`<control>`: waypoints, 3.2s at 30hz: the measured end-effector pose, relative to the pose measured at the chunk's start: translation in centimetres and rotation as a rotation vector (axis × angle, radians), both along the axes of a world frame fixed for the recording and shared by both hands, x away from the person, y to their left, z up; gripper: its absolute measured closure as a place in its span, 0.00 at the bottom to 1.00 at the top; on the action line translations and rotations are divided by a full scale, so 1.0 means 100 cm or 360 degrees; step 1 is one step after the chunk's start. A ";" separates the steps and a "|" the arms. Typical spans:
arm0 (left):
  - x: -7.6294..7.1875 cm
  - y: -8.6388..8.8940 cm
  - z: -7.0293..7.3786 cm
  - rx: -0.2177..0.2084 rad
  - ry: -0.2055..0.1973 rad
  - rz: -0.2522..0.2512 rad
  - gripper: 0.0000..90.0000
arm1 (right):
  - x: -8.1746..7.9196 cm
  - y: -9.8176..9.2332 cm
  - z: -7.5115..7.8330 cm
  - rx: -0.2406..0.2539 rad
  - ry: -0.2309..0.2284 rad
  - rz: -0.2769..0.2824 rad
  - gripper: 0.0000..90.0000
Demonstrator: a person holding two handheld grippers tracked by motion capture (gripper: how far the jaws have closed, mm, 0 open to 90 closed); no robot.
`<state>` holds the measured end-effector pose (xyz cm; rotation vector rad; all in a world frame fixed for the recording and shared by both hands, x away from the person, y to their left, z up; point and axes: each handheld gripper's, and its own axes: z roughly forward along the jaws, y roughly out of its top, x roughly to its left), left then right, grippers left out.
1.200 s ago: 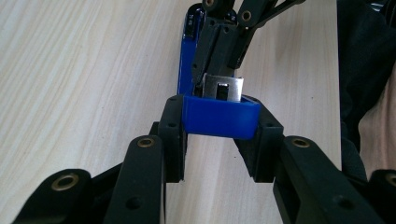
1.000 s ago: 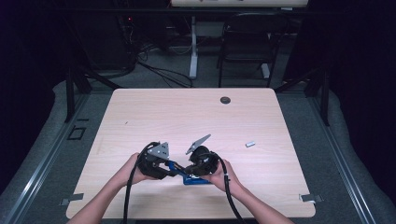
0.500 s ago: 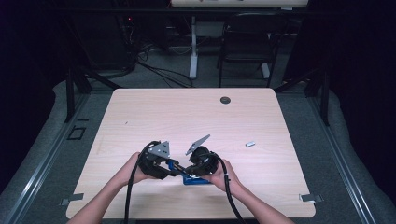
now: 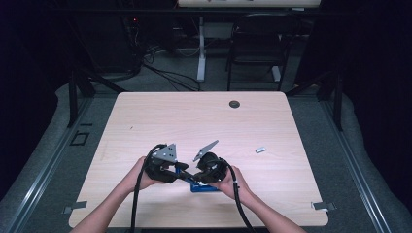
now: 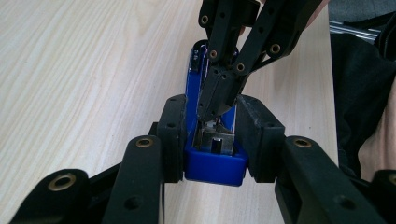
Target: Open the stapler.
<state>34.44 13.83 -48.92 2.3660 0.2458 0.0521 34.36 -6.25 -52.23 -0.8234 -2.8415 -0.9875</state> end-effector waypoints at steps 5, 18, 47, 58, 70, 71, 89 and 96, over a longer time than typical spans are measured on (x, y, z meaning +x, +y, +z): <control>0.000 0.001 0.000 0.0003 -0.0001 -0.0010 0.72 | 0.000 0.000 0.000 -0.0005 0.0002 -0.0003 1.00; 0.000 0.002 -0.002 -0.0001 -0.0006 -0.0034 0.73 | 0.005 -0.012 0.003 -0.0042 0.0009 -0.0024 0.97; -0.001 0.004 -0.002 0.0021 0.0004 -0.0043 0.73 | 0.021 -0.068 0.001 -0.0349 0.0079 -0.0130 0.90; -0.002 0.009 -0.007 0.0080 0.0027 -0.0046 0.73 | 0.020 -0.069 0.000 -0.0388 0.0078 -0.0114 0.92; -0.002 0.007 -0.007 0.0100 0.0026 -0.0089 0.73 | 0.013 -0.077 -0.003 -0.0318 0.0136 -0.0145 0.92; -0.002 0.007 -0.007 0.0101 0.0025 -0.0089 0.73 | 0.012 -0.076 -0.003 -0.0309 0.0137 -0.0147 0.92; 0.002 0.010 -0.013 0.0108 0.0056 -0.0090 0.73 | 0.011 -0.081 -0.008 -0.0256 0.0169 -0.0193 0.92; 0.004 0.010 -0.014 0.0128 0.0064 -0.0108 0.73 | 0.012 -0.081 -0.010 -0.0268 0.0174 -0.0188 0.92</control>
